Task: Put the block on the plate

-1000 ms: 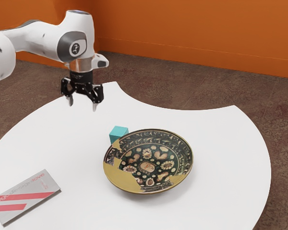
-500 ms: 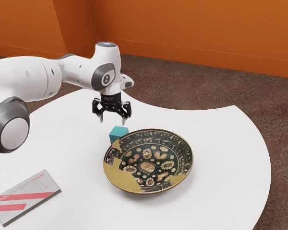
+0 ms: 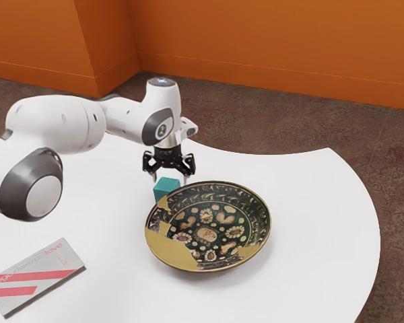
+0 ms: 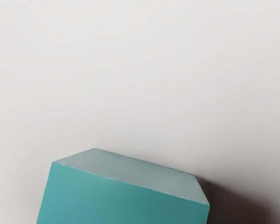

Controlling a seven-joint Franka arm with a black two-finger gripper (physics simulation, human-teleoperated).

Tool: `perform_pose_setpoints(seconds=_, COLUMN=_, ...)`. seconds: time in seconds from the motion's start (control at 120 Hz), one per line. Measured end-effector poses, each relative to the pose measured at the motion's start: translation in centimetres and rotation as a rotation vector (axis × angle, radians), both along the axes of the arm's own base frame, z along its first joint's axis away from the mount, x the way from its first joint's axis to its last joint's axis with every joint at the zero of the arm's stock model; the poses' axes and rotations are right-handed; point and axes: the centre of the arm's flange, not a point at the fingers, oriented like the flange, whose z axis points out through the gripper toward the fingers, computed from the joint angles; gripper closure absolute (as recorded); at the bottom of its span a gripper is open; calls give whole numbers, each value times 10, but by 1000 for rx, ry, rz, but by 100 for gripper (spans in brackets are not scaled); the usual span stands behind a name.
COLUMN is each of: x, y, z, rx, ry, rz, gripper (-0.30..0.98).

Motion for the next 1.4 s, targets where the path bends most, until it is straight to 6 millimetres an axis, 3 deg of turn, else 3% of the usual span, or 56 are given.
perform_pose_setpoints(seconds=0.592, x=-3, y=22, z=-17, rx=-34, ry=1, rz=79, gripper=0)
perform_pose_setpoints(seconds=0.942, x=-8, y=23, z=-29, rx=-55, ry=20, rz=99, gripper=0)
perform_pose_setpoints(seconds=1.4, x=-9, y=25, z=-22, rx=-53, ry=16, rz=97, gripper=26)
